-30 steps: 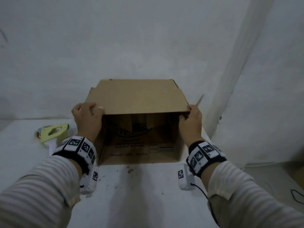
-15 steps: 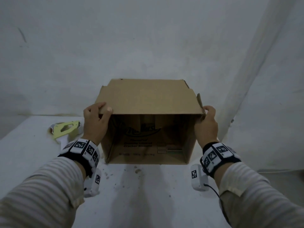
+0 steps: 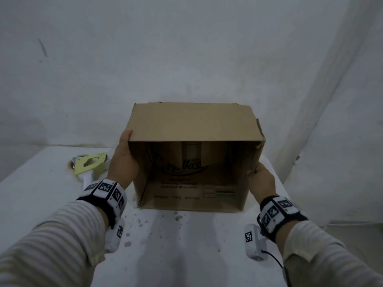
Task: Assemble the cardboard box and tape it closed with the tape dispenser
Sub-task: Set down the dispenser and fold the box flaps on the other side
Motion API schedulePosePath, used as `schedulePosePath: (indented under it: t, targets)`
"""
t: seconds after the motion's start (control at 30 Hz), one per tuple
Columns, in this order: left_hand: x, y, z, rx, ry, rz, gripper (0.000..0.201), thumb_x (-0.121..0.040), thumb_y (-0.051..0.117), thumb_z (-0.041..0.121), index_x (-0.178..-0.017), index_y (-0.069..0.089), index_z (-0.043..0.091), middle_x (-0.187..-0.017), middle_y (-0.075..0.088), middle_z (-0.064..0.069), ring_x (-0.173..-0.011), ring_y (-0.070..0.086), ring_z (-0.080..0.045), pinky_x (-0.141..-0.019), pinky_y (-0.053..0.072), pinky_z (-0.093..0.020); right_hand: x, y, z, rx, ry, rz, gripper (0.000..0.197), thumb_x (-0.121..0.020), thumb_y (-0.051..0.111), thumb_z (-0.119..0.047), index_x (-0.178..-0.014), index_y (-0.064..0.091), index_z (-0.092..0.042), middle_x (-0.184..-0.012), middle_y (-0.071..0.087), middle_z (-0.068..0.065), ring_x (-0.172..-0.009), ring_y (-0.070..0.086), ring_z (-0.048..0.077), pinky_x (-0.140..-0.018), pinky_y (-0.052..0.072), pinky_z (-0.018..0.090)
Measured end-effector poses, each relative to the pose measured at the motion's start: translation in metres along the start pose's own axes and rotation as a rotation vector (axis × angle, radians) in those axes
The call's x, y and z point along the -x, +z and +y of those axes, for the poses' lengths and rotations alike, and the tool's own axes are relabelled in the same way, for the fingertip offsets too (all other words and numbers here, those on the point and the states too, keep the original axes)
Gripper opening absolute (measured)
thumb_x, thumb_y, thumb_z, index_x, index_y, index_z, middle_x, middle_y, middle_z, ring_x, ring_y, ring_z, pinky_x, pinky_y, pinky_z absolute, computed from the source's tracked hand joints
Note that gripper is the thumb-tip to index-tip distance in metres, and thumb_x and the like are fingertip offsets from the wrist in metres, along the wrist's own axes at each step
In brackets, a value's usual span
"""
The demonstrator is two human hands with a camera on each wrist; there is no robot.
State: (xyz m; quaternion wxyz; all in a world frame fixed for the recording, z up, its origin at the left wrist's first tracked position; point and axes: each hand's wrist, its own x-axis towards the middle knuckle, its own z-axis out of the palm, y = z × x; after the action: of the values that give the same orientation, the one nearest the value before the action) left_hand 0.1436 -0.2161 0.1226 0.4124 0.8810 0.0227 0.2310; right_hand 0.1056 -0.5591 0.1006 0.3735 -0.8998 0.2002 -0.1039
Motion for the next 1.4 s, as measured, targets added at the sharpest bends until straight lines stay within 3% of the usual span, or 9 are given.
schedulePosePath:
  t: [0.27, 0.43, 0.57, 0.67, 0.8, 0.9, 1.03, 1.27, 1.4]
  targets:
    - [-0.04, -0.043, 0.025, -0.139, 0.052, -0.011, 0.066, -0.085, 0.046, 0.01, -0.136, 0.016, 0.04, -0.12, 0.055, -0.015, -0.093, 0.06, -0.037, -0.075, 0.048, -0.041, -0.005, -0.031, -0.034, 0.047, -0.103, 0.137, 0.025, -0.098, 0.04, -0.018, -0.111, 0.056, -0.003, -0.106, 0.064, 0.025, -0.096, 0.059, 0.04, -0.08, 0.047, 0.038]
    - [-0.064, -0.061, 0.051, -0.217, 0.089, -0.041, 0.061, -0.09, 0.042, 0.011, -0.141, 0.018, 0.033, -0.11, 0.059, -0.016, -0.08, 0.053, -0.03, -0.071, 0.041, -0.038, 0.002, -0.042, -0.049, -0.075, -0.129, 0.205, 0.033, -0.099, 0.042, -0.02, -0.13, 0.043, -0.01, -0.088, 0.062, 0.018, -0.089, 0.061, 0.037, -0.075, 0.046, 0.038]
    - [-0.073, -0.059, 0.044, -0.256, 0.118, -0.126, 0.073, -0.092, 0.044, 0.013, -0.149, 0.002, 0.029, -0.118, 0.058, -0.022, -0.093, 0.06, -0.039, -0.071, 0.044, -0.041, 0.006, -0.035, -0.047, -0.019, -0.205, 0.182, 0.047, -0.096, 0.039, -0.009, -0.142, 0.028, -0.014, -0.092, 0.061, 0.014, -0.076, 0.055, 0.031, -0.071, 0.045, 0.037]
    - [-0.064, -0.05, 0.025, -0.277, -0.015, -0.223, 0.081, -0.095, 0.046, 0.014, -0.15, -0.014, 0.014, -0.13, 0.052, -0.028, -0.106, 0.058, -0.042, -0.078, 0.043, -0.042, 0.002, -0.027, -0.036, 0.119, -0.246, 0.127, 0.064, -0.094, 0.036, -0.007, -0.15, 0.009, -0.02, -0.105, 0.066, 0.019, -0.087, 0.063, 0.037, -0.076, 0.05, 0.039]
    - [-0.028, -0.046, 0.006, -0.145, -0.163, -0.272, 0.067, -0.094, 0.045, 0.017, -0.147, 0.005, 0.016, -0.118, 0.055, -0.026, -0.089, 0.059, -0.035, -0.073, 0.049, -0.041, 0.015, -0.017, -0.02, 0.252, -0.249, 0.023, 0.08, -0.096, 0.036, -0.008, -0.148, -0.023, -0.023, -0.119, 0.06, 0.018, -0.093, 0.063, 0.029, -0.088, 0.049, 0.039]
    - [-0.01, -0.052, 0.006, -0.163, -0.366, -0.39, 0.05, -0.094, 0.045, 0.031, -0.135, 0.018, 0.021, -0.095, 0.061, -0.016, -0.08, 0.062, -0.032, -0.054, 0.053, -0.037, 0.023, -0.019, -0.024, 0.289, -0.238, 0.042, 0.085, -0.091, 0.039, -0.003, -0.147, -0.024, -0.01, -0.101, 0.063, 0.017, -0.078, 0.06, 0.025, -0.078, 0.05, 0.034]
    - [-0.006, -0.051, 0.011, -0.273, -0.25, -0.301, 0.01, -0.094, 0.042, 0.005, -0.098, 0.034, 0.002, -0.091, 0.056, -0.024, -0.077, 0.053, -0.031, -0.065, 0.043, -0.037, 0.009, -0.02, -0.024, 0.423, -0.236, 0.028, 0.102, -0.085, 0.043, -0.01, -0.134, -0.046, -0.02, -0.089, 0.069, 0.015, -0.078, 0.065, 0.031, -0.079, 0.054, 0.043]
    - [0.018, -0.052, 0.035, -0.103, -0.17, -0.179, 0.041, -0.095, 0.042, 0.019, -0.135, 0.035, 0.01, -0.107, 0.059, -0.017, -0.078, 0.054, -0.027, -0.068, 0.045, -0.034, 0.016, -0.048, -0.037, 0.303, -0.189, 0.012, 0.084, -0.087, 0.042, 0.0, -0.153, -0.005, -0.02, -0.094, 0.063, 0.016, -0.088, 0.064, 0.033, -0.08, 0.053, 0.039]
    - [0.021, -0.048, 0.031, -0.111, -0.173, -0.185, 0.039, -0.09, 0.045, 0.005, -0.129, 0.044, 0.008, -0.126, 0.051, -0.016, -0.088, 0.058, -0.027, -0.068, 0.049, -0.032, 0.017, -0.05, -0.037, 0.315, -0.246, -0.056, 0.054, -0.09, 0.045, -0.001, -0.143, 0.039, -0.01, -0.136, 0.048, 0.02, -0.118, 0.053, 0.036, -0.098, 0.044, 0.036]
